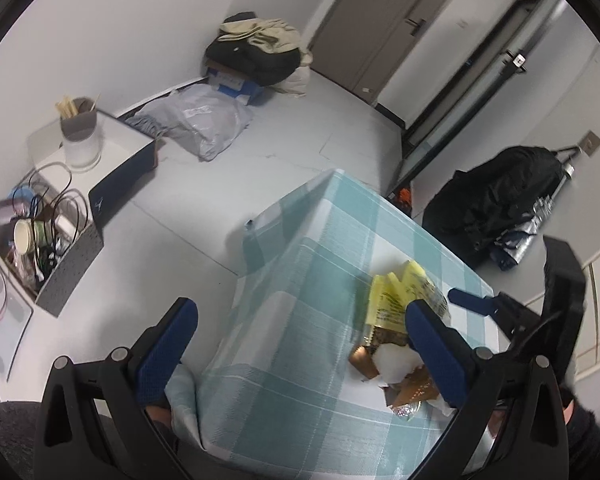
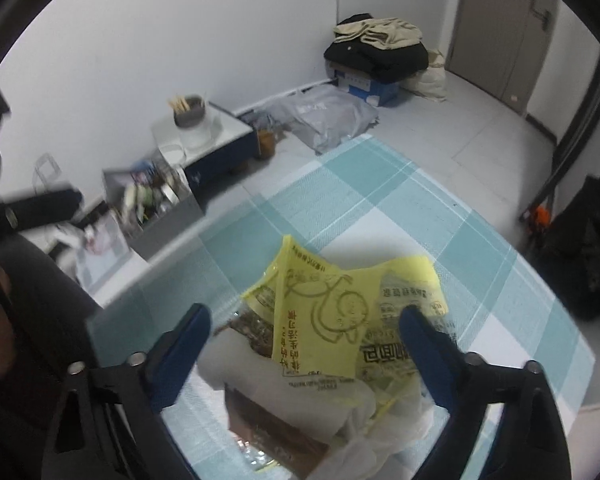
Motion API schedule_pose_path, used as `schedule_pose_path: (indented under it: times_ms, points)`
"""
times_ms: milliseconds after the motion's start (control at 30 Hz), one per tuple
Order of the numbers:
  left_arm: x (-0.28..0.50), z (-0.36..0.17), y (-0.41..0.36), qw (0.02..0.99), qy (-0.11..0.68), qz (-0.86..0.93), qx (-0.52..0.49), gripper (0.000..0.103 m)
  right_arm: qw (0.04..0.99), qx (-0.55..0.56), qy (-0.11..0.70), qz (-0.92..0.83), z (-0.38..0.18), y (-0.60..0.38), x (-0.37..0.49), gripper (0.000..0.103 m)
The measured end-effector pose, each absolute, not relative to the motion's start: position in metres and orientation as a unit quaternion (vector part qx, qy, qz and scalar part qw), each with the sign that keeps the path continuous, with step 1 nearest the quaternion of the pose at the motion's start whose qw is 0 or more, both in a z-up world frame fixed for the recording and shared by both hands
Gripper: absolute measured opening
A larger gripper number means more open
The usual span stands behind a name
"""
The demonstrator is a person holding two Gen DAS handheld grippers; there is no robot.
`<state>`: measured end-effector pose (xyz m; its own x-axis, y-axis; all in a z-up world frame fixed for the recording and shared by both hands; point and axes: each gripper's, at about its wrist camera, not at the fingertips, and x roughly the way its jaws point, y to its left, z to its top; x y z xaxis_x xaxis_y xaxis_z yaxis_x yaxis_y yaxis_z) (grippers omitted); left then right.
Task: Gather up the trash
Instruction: 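Lower the right gripper onto the yellow snack wrapper and close it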
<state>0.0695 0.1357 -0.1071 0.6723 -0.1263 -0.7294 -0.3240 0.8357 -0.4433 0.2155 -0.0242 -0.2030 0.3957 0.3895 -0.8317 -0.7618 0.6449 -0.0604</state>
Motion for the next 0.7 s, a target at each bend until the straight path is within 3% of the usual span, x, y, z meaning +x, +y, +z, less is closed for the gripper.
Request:
schedule_pose_path:
  times_ms: [100,267,367,700]
  points:
    - [0.07,-0.109,0.139,0.865,0.4,0.059,-0.297,0.102,0.804,-0.249,0.423,0.335,-0.212,-0.018,0.216,0.068]
    - [0.066,-0.106,0.139,0.867,0.394,0.057,-0.299,0.102,0.815,-0.263,0.417,0.305,-0.212,-0.022,0.215,0.022]
    - [0.066,-0.106,0.14,0.869,0.392,0.055,-0.297,0.102,0.824,-0.26,0.412,0.29,-0.206,-0.03,0.213,0.006]
    - [0.075,-0.105,0.134,0.868,0.409,0.036,-0.281,0.102,0.871,-0.181,0.372,0.265,-0.157,-0.079,0.198,0.0]
